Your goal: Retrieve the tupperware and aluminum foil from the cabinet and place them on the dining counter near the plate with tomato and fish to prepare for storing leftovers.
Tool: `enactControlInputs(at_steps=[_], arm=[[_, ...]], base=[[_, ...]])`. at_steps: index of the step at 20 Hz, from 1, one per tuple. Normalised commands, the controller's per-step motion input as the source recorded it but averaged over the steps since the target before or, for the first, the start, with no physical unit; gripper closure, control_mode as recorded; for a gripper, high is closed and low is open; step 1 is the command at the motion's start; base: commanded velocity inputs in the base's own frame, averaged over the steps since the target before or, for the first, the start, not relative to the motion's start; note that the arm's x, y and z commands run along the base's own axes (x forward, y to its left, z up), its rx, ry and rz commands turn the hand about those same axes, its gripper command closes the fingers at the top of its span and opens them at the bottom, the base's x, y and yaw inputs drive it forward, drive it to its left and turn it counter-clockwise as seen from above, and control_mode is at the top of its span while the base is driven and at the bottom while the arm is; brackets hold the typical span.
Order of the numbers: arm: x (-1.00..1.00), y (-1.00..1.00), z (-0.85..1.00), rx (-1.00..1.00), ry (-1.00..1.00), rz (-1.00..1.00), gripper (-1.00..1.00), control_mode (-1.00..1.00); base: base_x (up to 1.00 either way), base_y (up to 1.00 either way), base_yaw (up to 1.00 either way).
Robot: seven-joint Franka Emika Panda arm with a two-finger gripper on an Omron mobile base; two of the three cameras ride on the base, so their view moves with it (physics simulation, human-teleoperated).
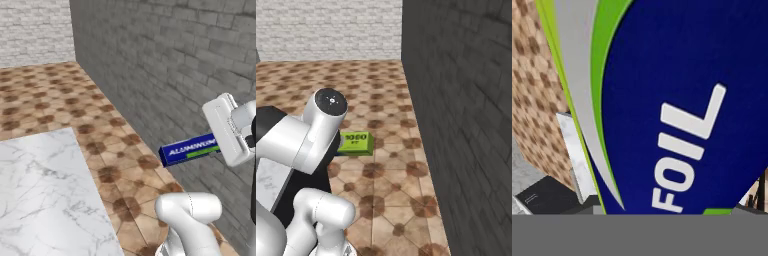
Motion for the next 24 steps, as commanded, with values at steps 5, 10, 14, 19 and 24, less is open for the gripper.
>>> enactControlInputs(at_steps=[5, 10, 14, 19, 24], arm=[[0.0, 0.0, 0.0, 0.0, 0.0, 0.0, 1.0, 1.0], [0.0, 0.0, 0.0, 0.0, 0.0, 0.0, 1.0, 1.0], [0.0, 0.0, 0.0, 0.0, 0.0, 0.0, 1.0, 1.0], [0.0, 0.0, 0.0, 0.0, 0.0, 0.0, 1.0, 1.0], [0.0, 0.0, 0.0, 0.0, 0.0, 0.0, 1.0, 1.0]], base=[[1.0, -0.14, 0.43], [1.0, -0.38, 0.31], [1.0, -0.34, 0.27], [1.0, -0.21, 0.26], [1.0, -0.11, 0.3]])
